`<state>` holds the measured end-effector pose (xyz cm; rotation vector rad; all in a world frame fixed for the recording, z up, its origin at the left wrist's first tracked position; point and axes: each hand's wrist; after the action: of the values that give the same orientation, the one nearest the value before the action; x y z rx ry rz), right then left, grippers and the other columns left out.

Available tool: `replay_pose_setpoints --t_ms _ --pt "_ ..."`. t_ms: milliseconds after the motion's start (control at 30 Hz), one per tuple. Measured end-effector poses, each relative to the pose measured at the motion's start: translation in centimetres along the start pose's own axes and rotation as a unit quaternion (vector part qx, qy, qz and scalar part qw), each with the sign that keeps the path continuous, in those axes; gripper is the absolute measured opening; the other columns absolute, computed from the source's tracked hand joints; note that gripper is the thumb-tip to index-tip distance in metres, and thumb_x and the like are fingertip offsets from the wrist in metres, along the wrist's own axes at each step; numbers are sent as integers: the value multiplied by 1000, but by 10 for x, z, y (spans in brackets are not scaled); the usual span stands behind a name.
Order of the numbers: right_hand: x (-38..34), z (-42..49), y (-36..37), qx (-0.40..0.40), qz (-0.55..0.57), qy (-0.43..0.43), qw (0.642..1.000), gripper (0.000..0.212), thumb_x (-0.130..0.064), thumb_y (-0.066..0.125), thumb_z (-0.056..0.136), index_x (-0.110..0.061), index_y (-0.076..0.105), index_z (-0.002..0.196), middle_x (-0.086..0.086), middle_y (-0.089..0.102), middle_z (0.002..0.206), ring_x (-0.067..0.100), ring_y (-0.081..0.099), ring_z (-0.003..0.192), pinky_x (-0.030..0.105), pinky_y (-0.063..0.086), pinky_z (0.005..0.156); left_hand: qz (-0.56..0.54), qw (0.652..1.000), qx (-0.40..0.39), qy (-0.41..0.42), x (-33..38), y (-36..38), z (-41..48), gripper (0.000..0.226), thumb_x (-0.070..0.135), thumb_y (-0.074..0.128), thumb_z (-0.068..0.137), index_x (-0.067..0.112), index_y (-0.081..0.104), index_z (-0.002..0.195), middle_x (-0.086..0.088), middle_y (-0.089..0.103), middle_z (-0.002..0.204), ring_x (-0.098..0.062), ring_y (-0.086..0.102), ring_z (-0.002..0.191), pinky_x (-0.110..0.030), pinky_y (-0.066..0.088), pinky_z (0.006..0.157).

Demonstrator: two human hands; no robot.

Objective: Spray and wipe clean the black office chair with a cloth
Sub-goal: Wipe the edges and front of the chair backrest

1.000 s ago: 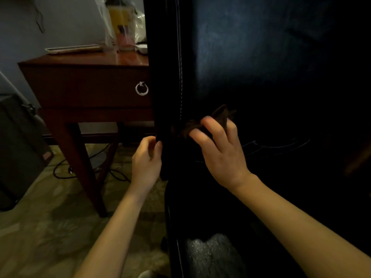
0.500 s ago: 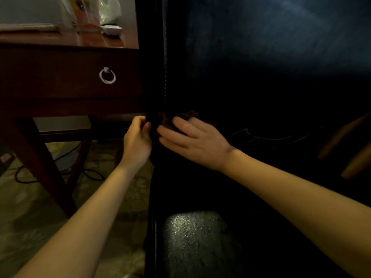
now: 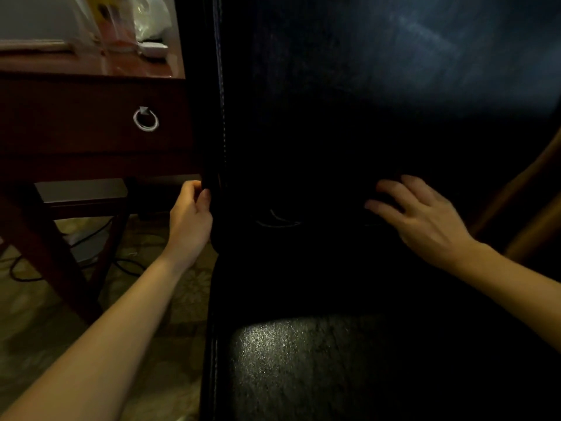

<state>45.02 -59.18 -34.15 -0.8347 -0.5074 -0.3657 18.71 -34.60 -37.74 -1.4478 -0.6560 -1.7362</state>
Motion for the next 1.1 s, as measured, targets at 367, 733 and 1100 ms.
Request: replay_pose_setpoints --t_ms 367,733,1100 --pt "-123 142 10 168 60 -218 959 24 -14 67 83 -14 68 107 7 64 121 29 46 114 35 44 90 -8 994 101 31 -7 3 -9 19 13 39 99 25 50 90 4 53 84 -8 50 79 -21 39 67" --pt "-48 39 64 -111 -61 -241 962 46 -9 35 79 -15 68 110 6 55 128 28 44 116 37 30 96 60 996 58 37 -5 -11 -17 22 20 34 101 34 46 90 6 49 81 7 48 54 -10 35 47" --pt "-73 65 13 77 112 -206 969 24 -11 29 99 -14 48 113 4 58 123 27 46 111 37 48 84 60 995 67 38 -4 -8 -20 18 21 33 101 30 46 91 7 49 82 8 49 56 -11 35 49"
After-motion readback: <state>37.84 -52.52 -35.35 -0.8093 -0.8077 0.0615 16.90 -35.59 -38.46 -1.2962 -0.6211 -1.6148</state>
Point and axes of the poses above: each hand's wrist, its own z-axis towards the middle knuckle, its own y-axis out of the palm, x = y × z
